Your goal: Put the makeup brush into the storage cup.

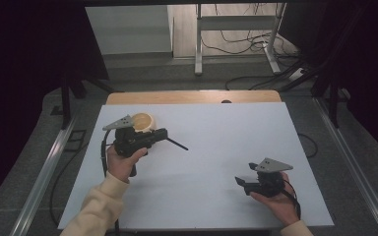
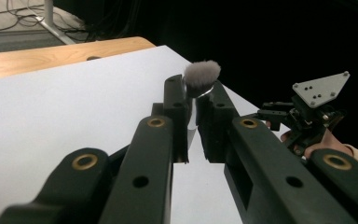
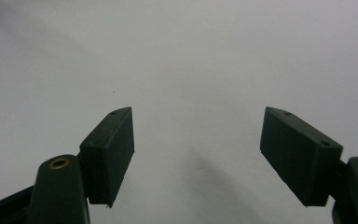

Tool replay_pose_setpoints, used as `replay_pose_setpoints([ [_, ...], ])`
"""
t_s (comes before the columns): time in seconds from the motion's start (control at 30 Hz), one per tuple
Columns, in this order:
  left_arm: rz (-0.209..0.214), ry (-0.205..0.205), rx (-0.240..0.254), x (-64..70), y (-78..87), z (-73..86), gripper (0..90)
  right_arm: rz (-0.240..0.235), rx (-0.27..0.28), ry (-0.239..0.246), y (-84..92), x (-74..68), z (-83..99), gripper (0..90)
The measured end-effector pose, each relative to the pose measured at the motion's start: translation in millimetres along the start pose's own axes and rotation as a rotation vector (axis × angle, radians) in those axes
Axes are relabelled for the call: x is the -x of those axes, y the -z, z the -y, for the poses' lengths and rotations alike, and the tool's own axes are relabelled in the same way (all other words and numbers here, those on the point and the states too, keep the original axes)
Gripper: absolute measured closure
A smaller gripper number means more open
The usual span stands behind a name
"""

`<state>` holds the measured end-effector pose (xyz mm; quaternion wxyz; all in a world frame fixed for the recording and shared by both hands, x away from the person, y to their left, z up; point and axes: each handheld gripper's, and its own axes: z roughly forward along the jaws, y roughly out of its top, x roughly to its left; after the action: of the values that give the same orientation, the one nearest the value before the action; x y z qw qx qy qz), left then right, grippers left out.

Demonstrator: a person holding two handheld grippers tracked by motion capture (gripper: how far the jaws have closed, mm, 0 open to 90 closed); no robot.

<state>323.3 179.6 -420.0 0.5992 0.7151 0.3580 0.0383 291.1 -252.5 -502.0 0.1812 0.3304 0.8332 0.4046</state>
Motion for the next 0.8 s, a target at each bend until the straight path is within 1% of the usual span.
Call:
replay_pose_setpoints([
  [0.23, -0.017, -0.016, -0.003, -0.6, 2.9, -4.0, 82.6, -0.001, 0.000, 0.000, -0.4, 1.0, -0.4, 25.8],
  [0.43, -0.023, -0.017, 0.008, -2.1, 7.0, -8.6, 82.6, -0.001, 0.001, -0.004, 0.2, 2.3, 0.4, 25.8],
  [0.57, -0.036, -0.020, 0.011, -4.7, 11.5, -12.8, 82.6, 0.000, 0.004, -0.008, 0.5, 3.7, 0.5, 25.6],
  [0.8, -0.049, -0.030, 0.027, -6.0, 21.1, -20.8, 82.5, 0.008, 0.005, -0.025, 0.9, 7.2, 0.5, 20.7],
])
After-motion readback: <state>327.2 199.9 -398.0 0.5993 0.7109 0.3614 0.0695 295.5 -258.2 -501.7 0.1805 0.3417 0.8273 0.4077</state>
